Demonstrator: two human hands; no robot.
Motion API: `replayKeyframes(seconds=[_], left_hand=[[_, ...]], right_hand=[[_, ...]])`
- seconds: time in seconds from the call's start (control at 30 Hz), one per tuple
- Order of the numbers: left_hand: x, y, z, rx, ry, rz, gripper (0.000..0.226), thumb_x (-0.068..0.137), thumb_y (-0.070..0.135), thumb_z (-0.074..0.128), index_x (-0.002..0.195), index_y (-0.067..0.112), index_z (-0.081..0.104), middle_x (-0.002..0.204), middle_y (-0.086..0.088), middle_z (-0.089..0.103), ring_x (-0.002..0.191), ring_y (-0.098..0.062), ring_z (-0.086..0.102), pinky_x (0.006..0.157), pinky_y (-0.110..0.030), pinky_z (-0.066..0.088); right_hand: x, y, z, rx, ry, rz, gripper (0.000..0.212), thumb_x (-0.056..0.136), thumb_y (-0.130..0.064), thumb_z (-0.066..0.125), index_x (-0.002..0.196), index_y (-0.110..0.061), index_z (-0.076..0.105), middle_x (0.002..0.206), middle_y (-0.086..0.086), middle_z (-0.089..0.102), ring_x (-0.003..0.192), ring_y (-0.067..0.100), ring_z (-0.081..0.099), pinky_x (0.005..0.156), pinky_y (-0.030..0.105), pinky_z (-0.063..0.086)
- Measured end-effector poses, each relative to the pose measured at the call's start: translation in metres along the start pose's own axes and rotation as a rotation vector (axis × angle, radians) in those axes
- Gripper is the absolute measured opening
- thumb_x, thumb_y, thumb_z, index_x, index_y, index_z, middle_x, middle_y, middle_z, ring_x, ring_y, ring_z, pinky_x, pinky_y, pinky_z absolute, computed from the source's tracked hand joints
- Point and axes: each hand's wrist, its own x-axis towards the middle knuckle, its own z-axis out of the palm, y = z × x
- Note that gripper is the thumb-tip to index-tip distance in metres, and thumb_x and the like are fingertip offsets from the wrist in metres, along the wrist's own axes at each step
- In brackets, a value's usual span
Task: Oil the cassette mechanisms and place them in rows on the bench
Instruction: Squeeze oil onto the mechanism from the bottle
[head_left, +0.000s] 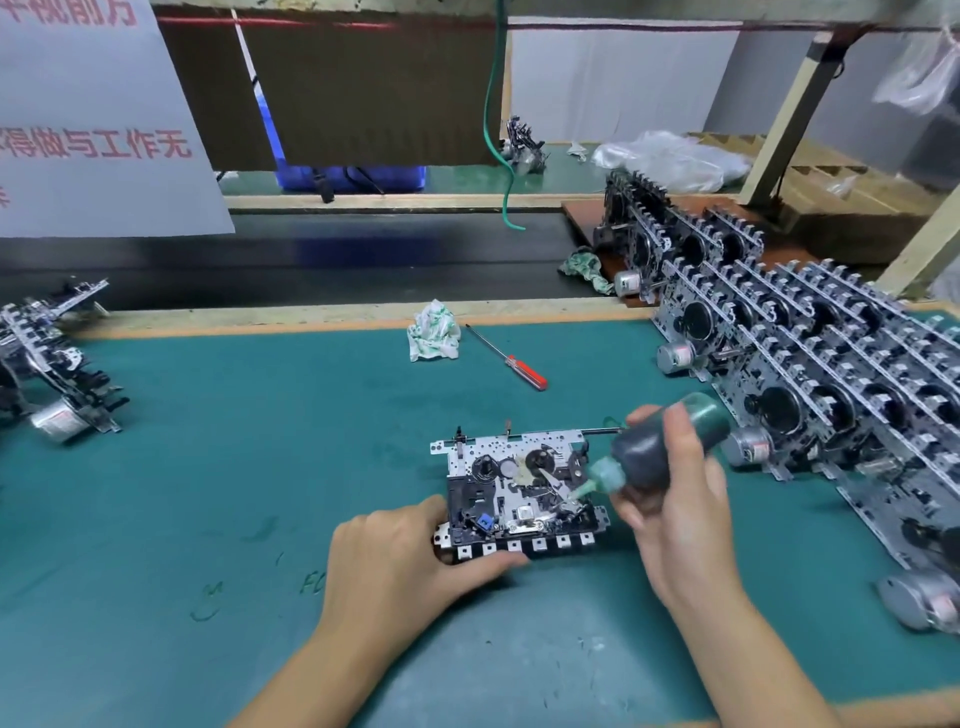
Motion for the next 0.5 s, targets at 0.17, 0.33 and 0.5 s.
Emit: replayKeyframes(seconds=[0.17, 0.33, 0.5], left_hand=[[-0.0002, -0.0011, 0.0002, -0.029, 0.013, 0.026, 0.059, 0.06, 0.08, 0.045, 0.046, 0.023, 0.052, 0.033, -0.001, 0.044, 0.032, -0.023, 0.045, 0.033, -0.025, 0.028], [-0.0007, -0.0016, -0.0003, -0.026, 0.004, 0.035, 0.059, 0.06, 0.08, 0.045, 0.049, 0.024, 0.058, 0.034, 0.0, 0.046, 0.032, -0.02, 0.046, 0.031, -0.029, 0.031], [-0.0007, -0.001, -0.0007, -0.03, 0.004, 0.031, 0.061, 0.06, 0.08, 0.045, 0.049, 0.022, 0.058, 0.033, 0.001, 0.045, 0.033, -0.021, 0.046, 0.032, -0.027, 0.032]], right_hand=[[-0.0029, 0.0052, 0.0012, -0.162, 0.038, -0.091, 0.031, 0.064, -0.051, 0.065, 0.068, -0.021, 0.062, 0.054, -0.012, 0.06, 0.048, 0.0, 0.056, 0.041, 0.018, 0.042], [-0.0032, 0.0079, -0.0013, -0.264, 0.015, -0.117, 0.014, 0.065, -0.049, 0.064, 0.062, -0.036, 0.068, 0.054, -0.012, 0.061, 0.05, 0.0, 0.059, 0.043, 0.018, 0.047], [-0.002, 0.0091, -0.0018, -0.293, -0.026, -0.146, 0.013, 0.071, -0.044, 0.062, 0.06, -0.037, 0.067, 0.052, -0.011, 0.059, 0.05, 0.0, 0.056, 0.043, 0.018, 0.046]])
